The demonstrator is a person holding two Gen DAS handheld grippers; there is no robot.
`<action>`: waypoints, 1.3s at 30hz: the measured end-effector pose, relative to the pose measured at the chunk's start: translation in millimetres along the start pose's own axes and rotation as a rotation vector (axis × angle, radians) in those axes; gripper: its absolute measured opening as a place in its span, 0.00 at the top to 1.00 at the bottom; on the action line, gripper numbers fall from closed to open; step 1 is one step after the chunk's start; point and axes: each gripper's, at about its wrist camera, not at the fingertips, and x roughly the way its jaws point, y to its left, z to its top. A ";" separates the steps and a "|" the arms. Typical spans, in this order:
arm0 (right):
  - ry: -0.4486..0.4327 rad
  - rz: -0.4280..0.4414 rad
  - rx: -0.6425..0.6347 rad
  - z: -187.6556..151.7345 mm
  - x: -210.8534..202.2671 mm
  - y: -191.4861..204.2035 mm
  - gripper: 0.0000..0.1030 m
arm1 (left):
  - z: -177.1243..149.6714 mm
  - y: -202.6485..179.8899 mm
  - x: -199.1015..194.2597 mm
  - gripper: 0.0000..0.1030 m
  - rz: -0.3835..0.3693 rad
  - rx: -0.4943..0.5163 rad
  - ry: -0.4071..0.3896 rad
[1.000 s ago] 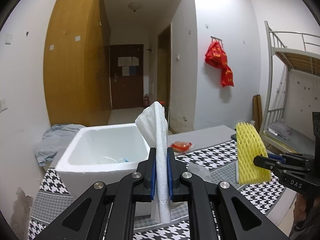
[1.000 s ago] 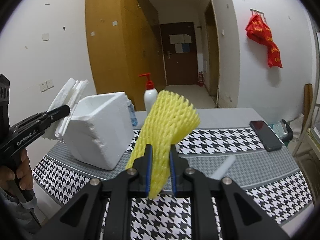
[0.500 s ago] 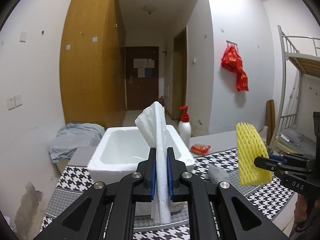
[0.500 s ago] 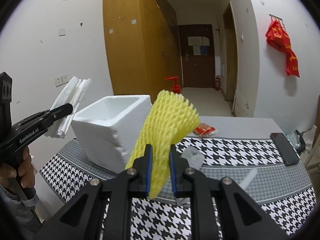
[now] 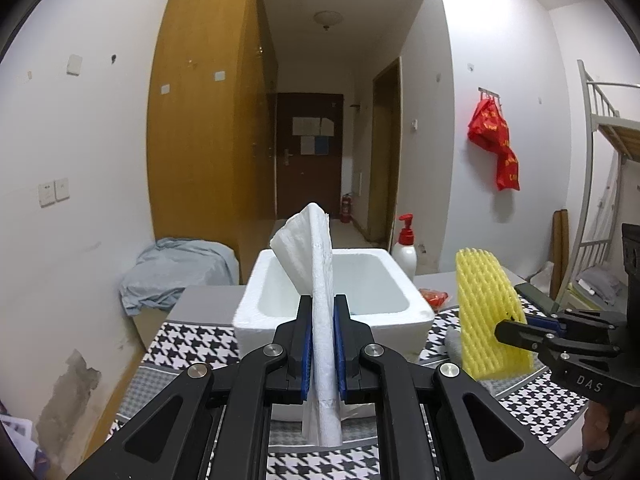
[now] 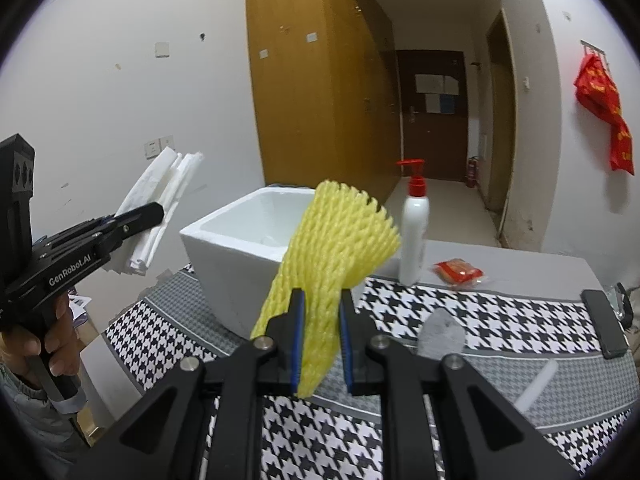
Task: Organize soft objects
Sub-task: 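Lift the white cloth and yellow brush and carry both toward the white foam box, then open the right gripper to drop the yellow brush into the foam box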
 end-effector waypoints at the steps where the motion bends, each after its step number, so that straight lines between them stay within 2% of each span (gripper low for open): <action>1: 0.000 0.003 -0.003 0.6 0.9 2.1 0.81 | -0.4 1.2 -0.6 0.90 0.003 -0.002 0.000; 16: -0.005 0.060 -0.049 32.4 22.5 28.3 0.81 | -1.0 32.5 -9.0 0.90 0.083 -0.029 -0.011; 39: 0.024 0.013 -0.115 74.7 62.1 44.9 0.81 | -6.4 41.4 -13.2 0.90 0.116 -0.036 -0.033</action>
